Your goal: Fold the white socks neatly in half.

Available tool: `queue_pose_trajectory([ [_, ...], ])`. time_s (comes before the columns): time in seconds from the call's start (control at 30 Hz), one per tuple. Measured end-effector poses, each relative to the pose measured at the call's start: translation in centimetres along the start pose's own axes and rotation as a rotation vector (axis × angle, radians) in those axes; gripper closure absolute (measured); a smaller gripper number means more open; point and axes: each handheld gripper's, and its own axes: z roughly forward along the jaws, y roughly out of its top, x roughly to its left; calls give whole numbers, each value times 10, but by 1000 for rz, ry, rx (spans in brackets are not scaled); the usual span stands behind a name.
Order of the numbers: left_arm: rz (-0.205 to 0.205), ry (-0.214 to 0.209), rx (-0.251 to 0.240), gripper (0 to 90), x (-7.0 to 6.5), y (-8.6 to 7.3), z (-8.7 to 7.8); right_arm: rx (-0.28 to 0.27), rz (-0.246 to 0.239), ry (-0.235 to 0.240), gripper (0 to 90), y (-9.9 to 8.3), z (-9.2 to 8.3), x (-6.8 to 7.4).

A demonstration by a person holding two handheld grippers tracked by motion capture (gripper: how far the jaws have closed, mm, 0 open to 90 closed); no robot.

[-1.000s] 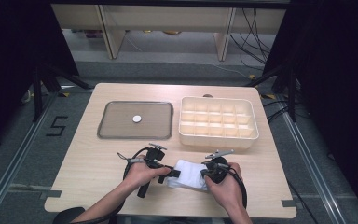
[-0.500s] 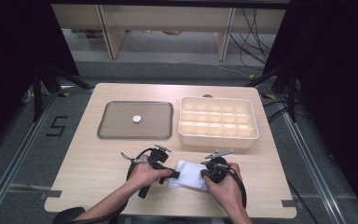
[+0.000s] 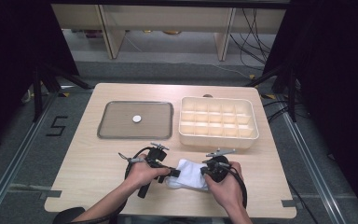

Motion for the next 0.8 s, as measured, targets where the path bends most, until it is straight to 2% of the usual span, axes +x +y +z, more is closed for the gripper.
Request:
queue_pose_trajectory([
  [0.03, 1, -5, 1, 815, 0, 0, 0, -11, -12, -13, 876, 2, -3, 1],
  [0.1, -13, -2, -1, 815, -2, 0, -1, -23, -10, 4, 896, 5, -7, 5],
  [0.13, -4, -5, -5, 815, -3, 0, -1, -20, -21, 13, 900, 7, -8, 6],
  [0.17, -4, -5, -7, 815, -3, 0, -1, -26, -16, -5, 900, 8, -7, 10],
  [0.2, 1, -3, -5, 815, -3, 1, -2, -37, -19, -3, 900, 9, -6, 13],
  [0.23, -2, -6, -7, 815, -3, 1, -2, -22, -10, 33, 900, 10, -4, 16],
  [0.37, 7, -4, -8, 815, -2, 1, -2, 13, -27, 56, 900, 9, 10, 18],
  [0.4, 5, -7, -10, 815, -3, 1, -3, 20, -18, 60, 900, 9, 13, 19],
  [0.43, 4, -7, -8, 815, -3, 1, -3, 51, -10, 64, 900, 9, 14, 18],
  [0.57, 3, -17, -15, 815, -5, 1, -5, 78, 29, 55, 900, 6, 23, 17],
  [0.63, 7, -22, -15, 815, -6, 2, -6, 70, -2, 53, 900, 5, 27, 15],
  [0.67, 6, -25, -16, 816, -6, 2, -6, 80, 19, 57, 900, 5, 26, 16],
  [0.7, 2, -27, -18, 816, -7, 3, -6, 86, 24, 54, 900, 5, 27, 16],
  [0.73, 11, -30, -19, 816, -7, 3, -6, 78, 11, 50, 900, 5, 29, 15],
  [0.77, 7, -41, -40, 816, -7, 3, -5, 81, 23, 53, 900, 5, 28, 17],
  [0.8, 6, -42, -38, 816, -8, 3, -5, 89, 32, 55, 900, 6, 28, 17],
])
